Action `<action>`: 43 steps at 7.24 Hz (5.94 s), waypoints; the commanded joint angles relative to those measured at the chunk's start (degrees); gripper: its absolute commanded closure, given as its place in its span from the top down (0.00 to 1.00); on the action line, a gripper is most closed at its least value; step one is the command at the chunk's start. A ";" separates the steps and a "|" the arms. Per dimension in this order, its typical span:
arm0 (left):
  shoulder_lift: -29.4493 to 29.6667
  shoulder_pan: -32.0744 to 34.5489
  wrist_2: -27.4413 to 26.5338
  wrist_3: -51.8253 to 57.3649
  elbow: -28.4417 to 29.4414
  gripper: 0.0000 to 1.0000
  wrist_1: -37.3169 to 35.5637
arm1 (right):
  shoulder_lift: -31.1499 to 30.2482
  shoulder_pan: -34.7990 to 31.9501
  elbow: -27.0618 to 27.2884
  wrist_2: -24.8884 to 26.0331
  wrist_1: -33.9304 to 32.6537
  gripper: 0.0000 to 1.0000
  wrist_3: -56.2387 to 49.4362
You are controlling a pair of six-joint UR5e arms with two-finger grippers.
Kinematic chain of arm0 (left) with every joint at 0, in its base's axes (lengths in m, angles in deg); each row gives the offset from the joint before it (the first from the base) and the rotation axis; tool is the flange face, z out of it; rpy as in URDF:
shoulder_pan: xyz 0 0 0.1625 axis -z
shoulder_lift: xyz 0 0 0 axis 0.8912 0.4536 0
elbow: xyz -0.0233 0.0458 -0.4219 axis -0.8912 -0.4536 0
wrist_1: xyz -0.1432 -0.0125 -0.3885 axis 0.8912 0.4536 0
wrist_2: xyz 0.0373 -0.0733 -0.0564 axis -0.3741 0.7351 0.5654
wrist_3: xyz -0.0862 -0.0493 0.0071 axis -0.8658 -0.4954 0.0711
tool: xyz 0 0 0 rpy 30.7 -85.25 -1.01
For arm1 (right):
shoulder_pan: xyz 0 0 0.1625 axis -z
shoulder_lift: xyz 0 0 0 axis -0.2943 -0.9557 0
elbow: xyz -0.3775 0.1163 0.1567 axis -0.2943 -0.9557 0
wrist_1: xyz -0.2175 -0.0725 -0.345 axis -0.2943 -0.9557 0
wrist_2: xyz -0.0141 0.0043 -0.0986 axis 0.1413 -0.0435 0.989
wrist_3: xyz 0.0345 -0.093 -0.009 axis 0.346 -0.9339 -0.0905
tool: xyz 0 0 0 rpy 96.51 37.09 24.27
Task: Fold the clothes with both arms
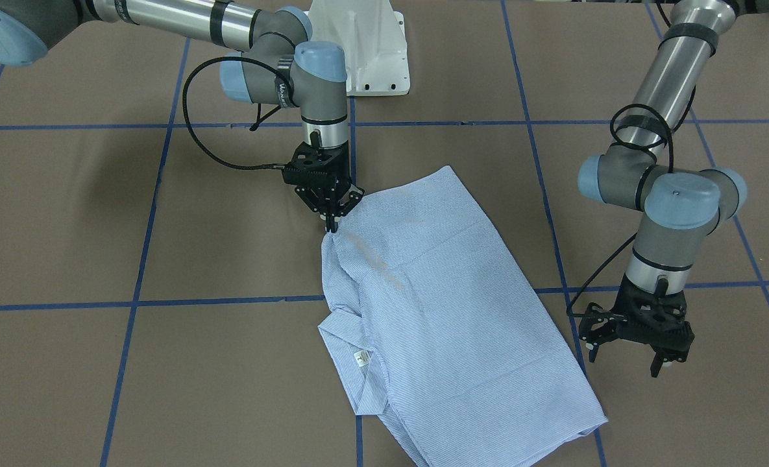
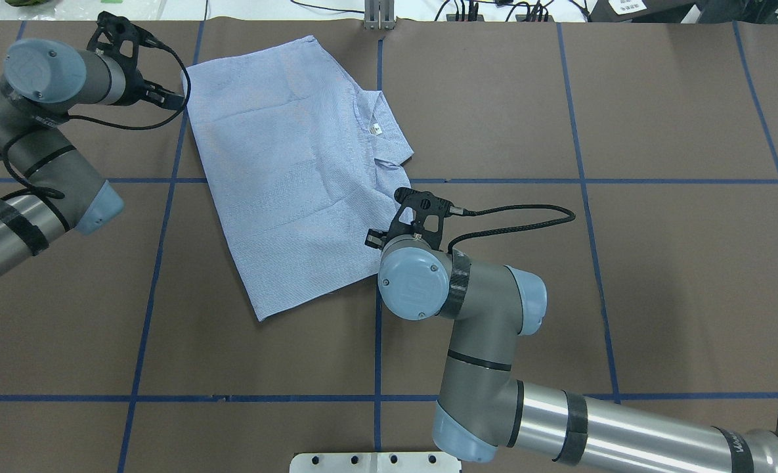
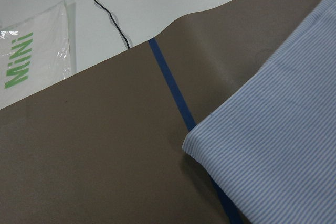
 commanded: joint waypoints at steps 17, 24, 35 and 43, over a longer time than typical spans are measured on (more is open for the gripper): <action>-18.75 -36.17 -10.40 -63.62 -39.68 0.63 -12.44 | -0.15 -0.04 4.49 0.07 -3.02 0.00 0.17; -19.01 -36.70 -10.40 -63.53 -39.06 0.40 -12.53 | -0.24 -0.04 4.49 -0.02 -2.94 0.00 0.17; -18.84 -38.01 -7.33 -64.23 -61.87 0.00 -24.09 | -20.26 14.41 42.67 5.84 -16.00 0.00 3.22; -6.37 -29.44 -5.04 -55.73 -55.60 0.00 -38.45 | -7.54 3.95 38.25 3.33 -33.08 0.00 -0.96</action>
